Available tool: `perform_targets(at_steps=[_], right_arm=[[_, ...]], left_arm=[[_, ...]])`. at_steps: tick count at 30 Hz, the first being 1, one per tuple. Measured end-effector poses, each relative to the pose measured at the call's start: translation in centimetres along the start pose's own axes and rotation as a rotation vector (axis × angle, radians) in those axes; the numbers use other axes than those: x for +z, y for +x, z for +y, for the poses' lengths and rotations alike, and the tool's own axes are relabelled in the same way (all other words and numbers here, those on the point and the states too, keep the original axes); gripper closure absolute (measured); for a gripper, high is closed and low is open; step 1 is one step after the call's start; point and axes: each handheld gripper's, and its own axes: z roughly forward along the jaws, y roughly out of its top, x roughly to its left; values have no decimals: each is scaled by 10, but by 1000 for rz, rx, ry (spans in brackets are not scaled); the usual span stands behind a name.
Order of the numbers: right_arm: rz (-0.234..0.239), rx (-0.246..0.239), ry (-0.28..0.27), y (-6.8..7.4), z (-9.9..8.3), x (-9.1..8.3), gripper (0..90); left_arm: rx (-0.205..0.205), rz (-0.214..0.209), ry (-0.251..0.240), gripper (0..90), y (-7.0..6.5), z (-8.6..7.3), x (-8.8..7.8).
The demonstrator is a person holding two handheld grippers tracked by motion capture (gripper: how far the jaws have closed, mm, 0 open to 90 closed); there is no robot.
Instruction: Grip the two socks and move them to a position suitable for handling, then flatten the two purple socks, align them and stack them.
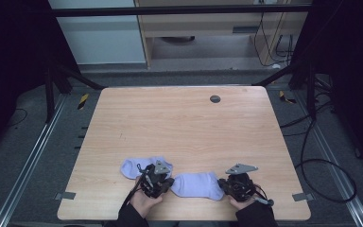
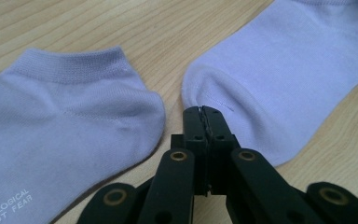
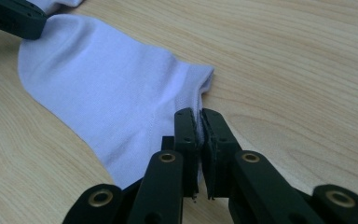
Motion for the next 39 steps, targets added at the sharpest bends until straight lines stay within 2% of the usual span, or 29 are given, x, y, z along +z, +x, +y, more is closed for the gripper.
perform_targets(at_steps=[3,9,13,17,23,25,28,39], right_arm=[[-5,4,4,-1,-1,0,836],[-20,6,-36,-3,1,-5,747],[-35,13,-76,-3,4,-10,710],[-46,14,-110,-3,10,-11,667],[-58,29,-150,-1,22,-10,610],[-49,43,-152,1,26,-8,607],[-45,34,-155,6,33,-2,588],[-11,30,-175,25,59,20,513]], left_arm=[[1,5,-1,874,-1,-1,1],[-4,25,-48,720,1,0,-9],[-12,53,-102,647,10,2,-23],[-29,72,-134,600,20,3,-32],[-61,122,-171,544,43,1,-47],[-88,137,-182,534,53,-2,-52],[-118,166,-191,517,66,-6,-58],[-204,241,-192,488,106,-29,-77]])
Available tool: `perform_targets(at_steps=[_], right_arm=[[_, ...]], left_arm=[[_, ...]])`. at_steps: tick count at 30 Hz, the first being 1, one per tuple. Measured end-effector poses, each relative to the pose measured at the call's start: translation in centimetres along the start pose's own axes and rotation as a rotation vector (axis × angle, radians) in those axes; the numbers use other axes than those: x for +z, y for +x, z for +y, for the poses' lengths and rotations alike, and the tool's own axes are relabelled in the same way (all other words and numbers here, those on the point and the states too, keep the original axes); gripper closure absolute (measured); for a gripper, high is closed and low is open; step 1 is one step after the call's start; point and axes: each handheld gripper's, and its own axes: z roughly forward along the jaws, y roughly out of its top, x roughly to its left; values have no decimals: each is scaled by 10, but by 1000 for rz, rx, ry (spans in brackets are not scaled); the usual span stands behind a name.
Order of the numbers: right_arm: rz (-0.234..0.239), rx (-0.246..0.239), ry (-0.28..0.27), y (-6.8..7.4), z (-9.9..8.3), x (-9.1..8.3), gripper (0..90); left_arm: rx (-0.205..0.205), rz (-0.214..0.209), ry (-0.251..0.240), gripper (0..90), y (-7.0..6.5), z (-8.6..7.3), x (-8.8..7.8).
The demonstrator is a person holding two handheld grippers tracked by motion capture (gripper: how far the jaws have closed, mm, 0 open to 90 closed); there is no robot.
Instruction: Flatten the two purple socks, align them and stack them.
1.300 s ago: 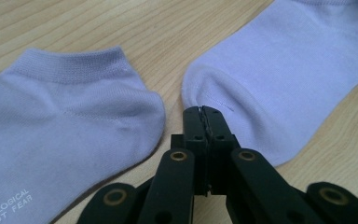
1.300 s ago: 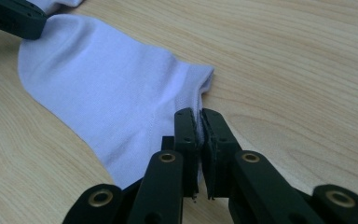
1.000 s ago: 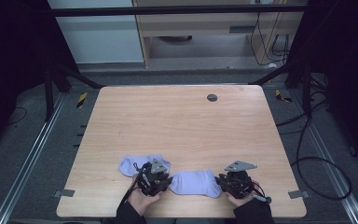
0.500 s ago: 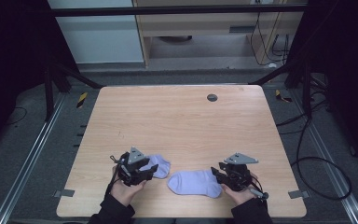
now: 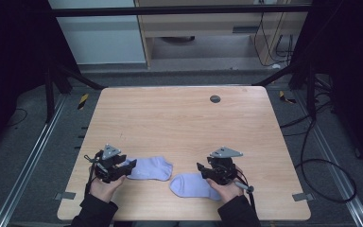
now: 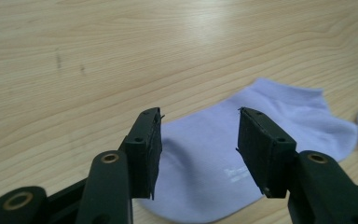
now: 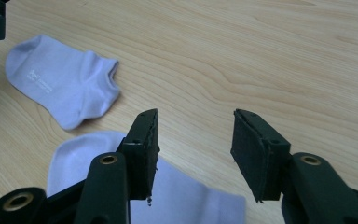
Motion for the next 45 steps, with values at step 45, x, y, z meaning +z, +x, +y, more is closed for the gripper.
perform_targets(at_steps=[45], right_arm=[[79,-82,140,75,23,109,553]], left_arm=[[3,39,133,646,27,-19,25]])
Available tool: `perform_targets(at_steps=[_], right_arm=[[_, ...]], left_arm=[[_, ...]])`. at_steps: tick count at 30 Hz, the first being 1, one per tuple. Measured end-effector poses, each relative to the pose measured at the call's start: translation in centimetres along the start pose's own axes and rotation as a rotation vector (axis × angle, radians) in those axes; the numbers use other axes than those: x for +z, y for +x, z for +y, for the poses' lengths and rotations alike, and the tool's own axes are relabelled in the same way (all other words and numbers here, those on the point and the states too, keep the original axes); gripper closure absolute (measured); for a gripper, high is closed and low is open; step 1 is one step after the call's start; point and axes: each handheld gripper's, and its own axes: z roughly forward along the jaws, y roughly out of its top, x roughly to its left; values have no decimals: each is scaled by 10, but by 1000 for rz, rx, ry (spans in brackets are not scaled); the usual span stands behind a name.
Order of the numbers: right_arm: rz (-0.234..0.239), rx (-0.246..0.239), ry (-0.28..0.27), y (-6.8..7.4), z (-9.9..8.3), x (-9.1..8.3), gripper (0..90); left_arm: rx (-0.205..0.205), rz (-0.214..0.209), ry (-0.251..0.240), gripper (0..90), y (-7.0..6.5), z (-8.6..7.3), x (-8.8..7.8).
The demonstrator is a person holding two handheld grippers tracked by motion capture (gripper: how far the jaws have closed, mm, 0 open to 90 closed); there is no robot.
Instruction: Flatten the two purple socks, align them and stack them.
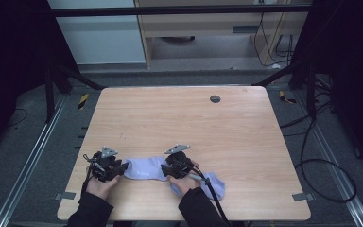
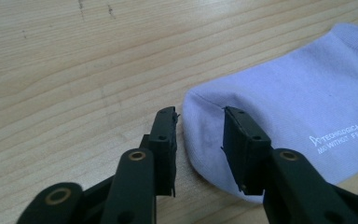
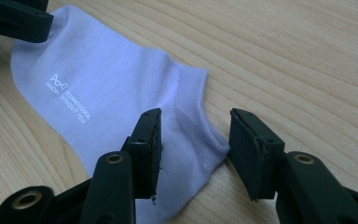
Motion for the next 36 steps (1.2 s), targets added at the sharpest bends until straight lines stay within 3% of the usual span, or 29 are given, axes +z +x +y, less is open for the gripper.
perform_targets(at_steps=[5,9,13,22,36], right_arm=[[-15,-23,5,3,-2,1,630],[-49,-26,10,4,-3,0,762],[-36,5,9,2,-3,-1,859],[7,33,-50,-2,1,-16,870],[32,19,-103,-19,7,-61,871]], left_arm=[[-8,-4,27,765,0,0,2],[-27,-7,32,844,-1,0,2],[-27,-14,34,866,-2,1,0],[-42,-52,-25,872,-4,7,-14],[-18,-98,-102,872,-36,21,-33]])
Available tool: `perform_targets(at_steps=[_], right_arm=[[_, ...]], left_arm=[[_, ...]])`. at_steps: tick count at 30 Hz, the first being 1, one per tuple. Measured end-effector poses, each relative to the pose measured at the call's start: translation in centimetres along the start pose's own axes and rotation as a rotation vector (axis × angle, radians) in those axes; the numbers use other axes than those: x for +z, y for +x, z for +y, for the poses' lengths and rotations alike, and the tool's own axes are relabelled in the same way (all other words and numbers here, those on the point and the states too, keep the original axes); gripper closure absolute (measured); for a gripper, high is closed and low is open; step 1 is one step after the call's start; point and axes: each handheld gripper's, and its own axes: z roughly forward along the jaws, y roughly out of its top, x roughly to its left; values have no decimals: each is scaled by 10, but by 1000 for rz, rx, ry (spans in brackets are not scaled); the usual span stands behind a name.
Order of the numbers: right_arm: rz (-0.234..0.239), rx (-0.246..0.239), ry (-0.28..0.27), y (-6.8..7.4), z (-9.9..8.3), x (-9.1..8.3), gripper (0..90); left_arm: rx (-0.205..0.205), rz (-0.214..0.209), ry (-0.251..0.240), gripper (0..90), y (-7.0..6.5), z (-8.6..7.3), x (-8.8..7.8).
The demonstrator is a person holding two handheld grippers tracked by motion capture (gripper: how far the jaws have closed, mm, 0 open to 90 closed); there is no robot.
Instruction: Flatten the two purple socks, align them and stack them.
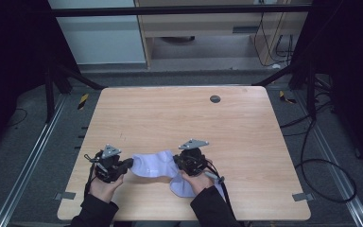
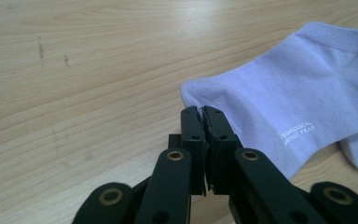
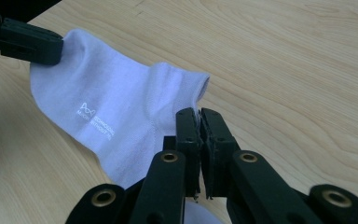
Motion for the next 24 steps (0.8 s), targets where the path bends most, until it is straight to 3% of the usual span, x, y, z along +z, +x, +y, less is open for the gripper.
perform_targets(at_steps=[13,24], right_arm=[[-41,-11,7,-26,-18,-45,871],[-60,-14,17,-40,-40,-76,871]], left_arm=[[55,-52,-5,872,-40,7,3],[96,-107,27,872,-72,8,17]])
